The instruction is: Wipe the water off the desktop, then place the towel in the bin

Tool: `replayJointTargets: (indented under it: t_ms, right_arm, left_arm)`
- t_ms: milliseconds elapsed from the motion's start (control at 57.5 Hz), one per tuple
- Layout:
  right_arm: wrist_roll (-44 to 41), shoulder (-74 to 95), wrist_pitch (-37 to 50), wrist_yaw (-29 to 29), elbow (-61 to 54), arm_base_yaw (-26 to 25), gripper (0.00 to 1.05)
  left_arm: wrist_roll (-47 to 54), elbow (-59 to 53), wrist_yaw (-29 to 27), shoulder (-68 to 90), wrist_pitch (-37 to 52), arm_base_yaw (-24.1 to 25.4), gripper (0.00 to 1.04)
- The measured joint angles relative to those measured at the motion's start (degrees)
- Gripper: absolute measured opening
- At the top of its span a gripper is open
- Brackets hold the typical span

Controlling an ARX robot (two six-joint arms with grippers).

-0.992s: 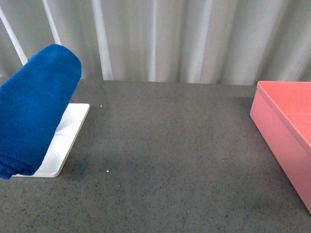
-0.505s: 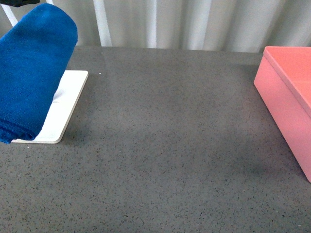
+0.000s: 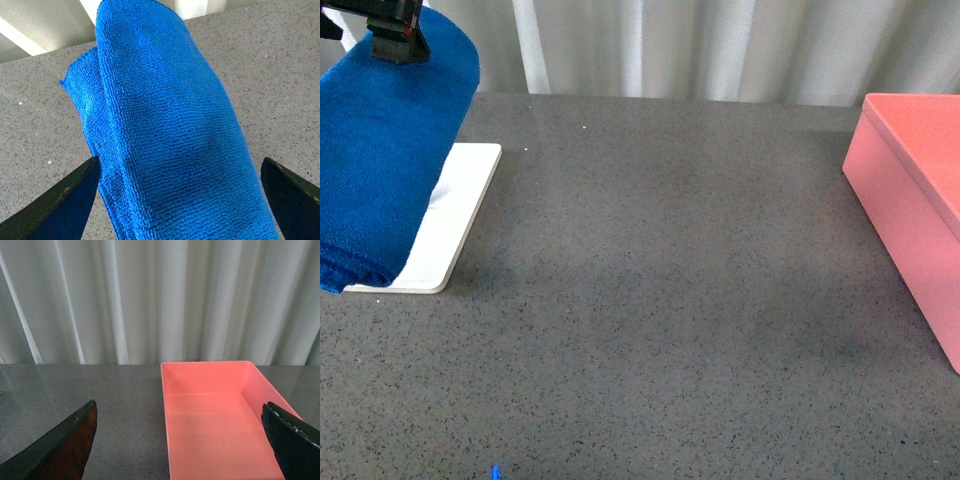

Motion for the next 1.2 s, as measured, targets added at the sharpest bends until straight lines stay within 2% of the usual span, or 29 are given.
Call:
replayJointTargets:
  t_ms: [470, 852, 1009, 1113, 1200]
  right_arm:
    - [0.0, 0.0, 0.0, 0.0, 0.0, 0.0, 0.98]
    - [0.0, 0.0, 0.0, 0.0, 0.0, 0.0, 0.98]
    - [0.0, 0.0, 0.0, 0.0, 0.0, 0.0, 0.98]
    - [0.0, 0.0, 0.0, 0.0, 0.0, 0.0, 0.98]
    - [0.0, 0.0, 0.0, 0.0, 0.0, 0.0, 0.98]
  left_arm:
    - [-2.4, -0.2, -0.8, 2.3, 0.7, -0.1, 0.97]
    - [-5.2, -1.9, -3.1, 3.0, 2.0, -0.1, 0.37]
    - [-7.3, -1.9, -1.3, 2.6, 2.8, 0.3, 0.14]
    - [-7.9, -2.5, -0.1, 1.7, 2.8, 0.4, 0.05]
    - [-8.6, -3.0, 0.8, 0.3, 2.7, 0.5, 0.05]
